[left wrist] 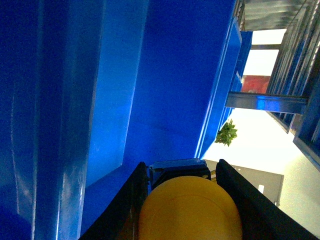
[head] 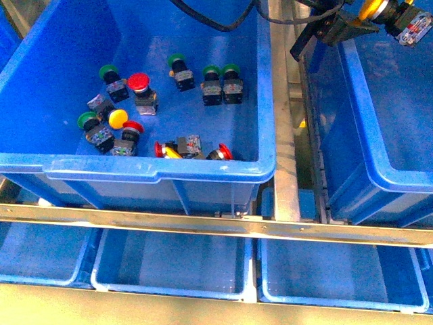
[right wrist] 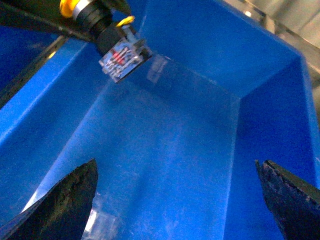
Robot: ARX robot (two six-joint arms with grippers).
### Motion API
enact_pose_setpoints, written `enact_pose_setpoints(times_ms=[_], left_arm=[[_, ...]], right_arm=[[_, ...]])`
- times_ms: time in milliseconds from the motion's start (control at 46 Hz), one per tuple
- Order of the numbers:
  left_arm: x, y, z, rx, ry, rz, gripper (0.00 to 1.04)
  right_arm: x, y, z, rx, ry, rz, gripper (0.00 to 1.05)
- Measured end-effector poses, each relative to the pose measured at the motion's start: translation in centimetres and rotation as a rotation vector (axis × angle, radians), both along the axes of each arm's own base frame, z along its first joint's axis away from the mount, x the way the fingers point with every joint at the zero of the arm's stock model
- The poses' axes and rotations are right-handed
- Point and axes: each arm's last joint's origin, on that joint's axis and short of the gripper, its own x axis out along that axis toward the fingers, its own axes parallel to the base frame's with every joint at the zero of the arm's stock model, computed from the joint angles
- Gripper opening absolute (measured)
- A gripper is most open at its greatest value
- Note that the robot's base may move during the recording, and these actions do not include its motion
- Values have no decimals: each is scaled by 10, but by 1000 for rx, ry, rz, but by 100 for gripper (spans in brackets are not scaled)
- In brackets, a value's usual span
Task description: Pick red and yellow buttons and place in box
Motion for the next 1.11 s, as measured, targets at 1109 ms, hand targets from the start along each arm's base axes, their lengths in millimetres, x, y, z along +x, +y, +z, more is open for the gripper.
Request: enact_pose_setpoints(times_ms=[1109], left_arm=[[4, 1, -5, 4, 6, 24, 33]], right_arm=[[119, 43, -19, -312, -107, 253, 97]])
